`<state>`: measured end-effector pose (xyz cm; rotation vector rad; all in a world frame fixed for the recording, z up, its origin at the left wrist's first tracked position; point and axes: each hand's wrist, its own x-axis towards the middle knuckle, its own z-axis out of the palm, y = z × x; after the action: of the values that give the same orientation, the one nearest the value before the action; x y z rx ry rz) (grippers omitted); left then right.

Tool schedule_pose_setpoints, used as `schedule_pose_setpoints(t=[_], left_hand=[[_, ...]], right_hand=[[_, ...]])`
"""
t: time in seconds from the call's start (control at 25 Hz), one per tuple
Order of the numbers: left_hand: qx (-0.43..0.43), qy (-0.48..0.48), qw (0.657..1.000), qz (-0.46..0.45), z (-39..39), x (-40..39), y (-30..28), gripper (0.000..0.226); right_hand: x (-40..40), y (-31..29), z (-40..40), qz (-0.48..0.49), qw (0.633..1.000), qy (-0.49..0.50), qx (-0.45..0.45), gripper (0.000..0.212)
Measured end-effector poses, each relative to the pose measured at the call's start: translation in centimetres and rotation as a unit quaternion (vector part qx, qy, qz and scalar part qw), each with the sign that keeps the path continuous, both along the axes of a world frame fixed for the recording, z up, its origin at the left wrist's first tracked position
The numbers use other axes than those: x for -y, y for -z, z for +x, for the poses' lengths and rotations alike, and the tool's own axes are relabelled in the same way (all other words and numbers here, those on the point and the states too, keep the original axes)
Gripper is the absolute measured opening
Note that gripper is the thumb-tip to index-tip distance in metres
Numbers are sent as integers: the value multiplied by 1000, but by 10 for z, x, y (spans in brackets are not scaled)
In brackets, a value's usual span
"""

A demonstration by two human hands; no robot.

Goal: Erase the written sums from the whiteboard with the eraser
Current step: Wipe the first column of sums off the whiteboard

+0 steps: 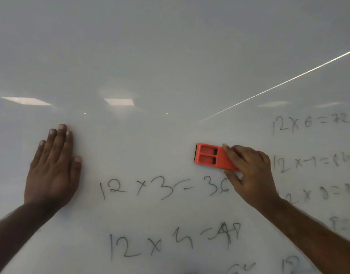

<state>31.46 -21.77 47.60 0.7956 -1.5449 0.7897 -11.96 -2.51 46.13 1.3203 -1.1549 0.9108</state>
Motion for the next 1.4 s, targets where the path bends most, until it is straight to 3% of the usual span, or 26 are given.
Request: schedule_pose_setpoints(t=[0.2, 0.32, 0.52, 0.64, 0.84, 1.0, 1.08, 1.24, 1.32, 1.4], left_hand=[[9, -1, 1000, 8, -1, -1, 8, 65], [7, -9, 1000, 14, -1, 1, 12, 66], [11, -13, 1000, 18, -2, -1, 19, 66], [14, -14, 1000, 8, -2, -3, 23, 65], [19, -15, 1000, 5, -1, -5, 27, 65], [15, -19, 1000, -4, -1, -5, 30, 64], [16, -18, 1000, -5, -2, -4, 32, 63], [18, -18, 1000, -5, -1, -3, 33, 62], [20, -13, 1000, -12, 0, -3, 35, 61], [22, -11, 1000, -16, 1, -2, 37, 60]], right_hand=[[-12, 68, -4, 71, 994, 6, -77, 53], [-18, 57, -10, 82, 989, 29, -119, 49], [6, -12, 22, -15, 999, -11, 29, 62], [30, -20, 69, -25, 997, -66, 29, 65], [46, 49, 109, 49, 984, -82, -152, 60], [46, 22, 90, 63, 946, -49, -314, 60], [49, -5, 93, 42, 957, -51, -282, 60], [65, -43, 143, -33, 993, -77, -79, 64], [75, -40, 174, -28, 993, -97, -64, 65], [83, -15, 194, 3, 984, -124, -124, 64]])
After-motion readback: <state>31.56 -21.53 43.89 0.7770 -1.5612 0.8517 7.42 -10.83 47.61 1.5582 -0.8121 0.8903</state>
